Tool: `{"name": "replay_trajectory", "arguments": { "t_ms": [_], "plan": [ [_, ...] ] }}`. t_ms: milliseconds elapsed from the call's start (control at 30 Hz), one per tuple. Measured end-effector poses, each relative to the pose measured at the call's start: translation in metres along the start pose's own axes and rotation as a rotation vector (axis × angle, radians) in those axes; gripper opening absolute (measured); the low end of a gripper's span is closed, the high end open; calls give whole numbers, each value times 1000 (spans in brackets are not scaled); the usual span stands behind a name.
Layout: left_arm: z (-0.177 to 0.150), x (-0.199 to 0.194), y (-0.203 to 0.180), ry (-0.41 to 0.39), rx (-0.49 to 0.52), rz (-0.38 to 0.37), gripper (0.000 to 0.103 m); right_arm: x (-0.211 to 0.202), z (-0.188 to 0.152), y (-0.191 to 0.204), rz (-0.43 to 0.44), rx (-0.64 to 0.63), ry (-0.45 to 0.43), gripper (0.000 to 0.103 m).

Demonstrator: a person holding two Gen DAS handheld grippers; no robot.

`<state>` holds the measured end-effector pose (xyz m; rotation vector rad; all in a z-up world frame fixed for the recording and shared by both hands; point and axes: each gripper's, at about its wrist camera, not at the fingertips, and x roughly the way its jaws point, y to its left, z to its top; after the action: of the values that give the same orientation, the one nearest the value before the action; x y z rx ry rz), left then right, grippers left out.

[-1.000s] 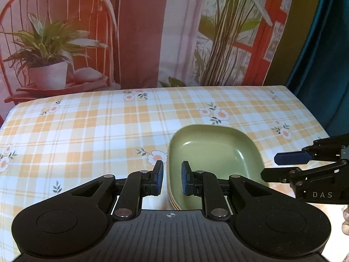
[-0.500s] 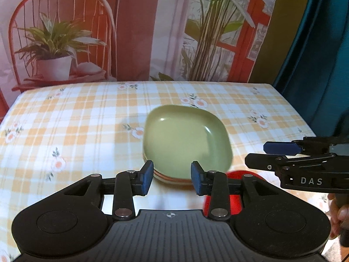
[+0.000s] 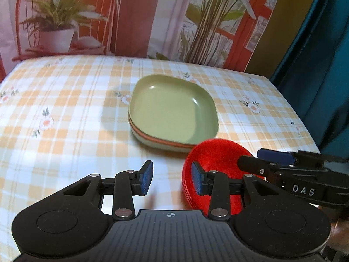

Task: Organize plates and bowls
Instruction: 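Move both grippers to the nested red bowls and close on their rim, then lift the red bowls with both grippers and carry them over the dish stack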

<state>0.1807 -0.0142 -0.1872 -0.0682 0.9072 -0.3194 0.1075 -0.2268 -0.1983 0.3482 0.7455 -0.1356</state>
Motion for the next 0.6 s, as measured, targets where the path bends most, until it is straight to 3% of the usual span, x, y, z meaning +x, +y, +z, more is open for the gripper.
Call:
{"name": "replay_trajectory", "arguments": {
  "t_ms": [600],
  "plan": [
    [-18, 17, -4, 48, -22, -62, 40, 9, -18, -4, 23, 23, 48, 47]
  ]
}}
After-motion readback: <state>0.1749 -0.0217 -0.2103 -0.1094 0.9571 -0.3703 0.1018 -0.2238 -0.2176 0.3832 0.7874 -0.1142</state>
